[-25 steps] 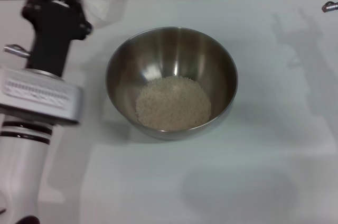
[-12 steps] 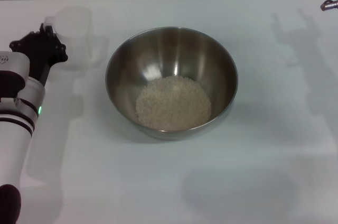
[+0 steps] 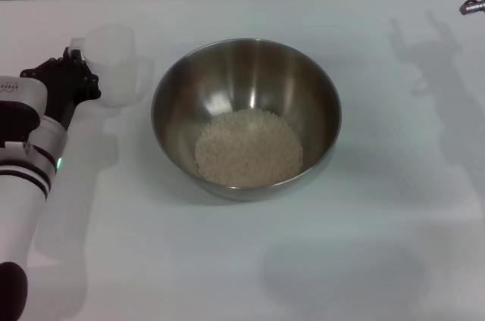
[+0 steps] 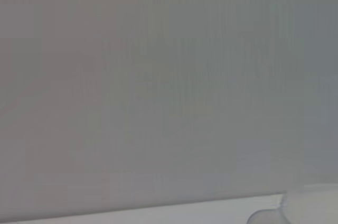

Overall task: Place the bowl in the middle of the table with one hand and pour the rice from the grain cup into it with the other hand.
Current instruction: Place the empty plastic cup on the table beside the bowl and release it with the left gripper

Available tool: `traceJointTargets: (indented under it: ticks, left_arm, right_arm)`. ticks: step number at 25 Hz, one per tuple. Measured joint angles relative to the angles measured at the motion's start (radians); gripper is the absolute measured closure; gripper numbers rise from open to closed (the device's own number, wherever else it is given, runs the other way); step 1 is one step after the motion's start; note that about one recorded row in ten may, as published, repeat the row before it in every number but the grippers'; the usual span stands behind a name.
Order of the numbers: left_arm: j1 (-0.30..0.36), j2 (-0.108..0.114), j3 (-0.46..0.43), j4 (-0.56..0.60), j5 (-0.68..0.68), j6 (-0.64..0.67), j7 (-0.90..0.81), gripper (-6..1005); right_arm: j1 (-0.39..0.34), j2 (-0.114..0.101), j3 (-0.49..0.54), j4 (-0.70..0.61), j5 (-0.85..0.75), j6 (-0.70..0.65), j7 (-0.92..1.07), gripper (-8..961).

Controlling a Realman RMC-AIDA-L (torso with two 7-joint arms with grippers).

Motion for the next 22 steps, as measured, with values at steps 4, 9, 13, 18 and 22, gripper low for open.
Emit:
traceJointTargets:
  ticks: [4, 9, 13, 18, 22]
  left_arm:
    - [0.000, 0.000, 0.000, 0.006, -0.001, -0.005, -0.001, 980]
    - [0.000, 0.001, 0.000, 0.006, -0.001, -0.033, -0.002, 981]
    - [0.005, 0.003, 0.001, -0.001, 0.000, -0.049, -0.002, 981]
    - [0.025, 0.006, 0.002, -0.017, 0.003, -0.056, -0.003, 820]
    - [0.049, 0.008, -0.001, -0.036, 0.006, -0.056, -0.003, 673]
  right_arm:
    - [0.000, 0.000, 0.000, 0.000, 0.000, 0.000, 0.000, 282]
    - [0.000, 0.000, 0.000, 0.002, 0.000, 0.000, 0.000, 282]
    - [0.000, 0.000, 0.000, 0.002, 0.000, 0.000, 0.000, 282]
    - [0.000, 0.000, 0.000, 0.005, 0.000, 0.000, 0.000, 282]
    - [0.000, 0.000, 0.000, 0.008, 0.000, 0.000, 0.000, 282]
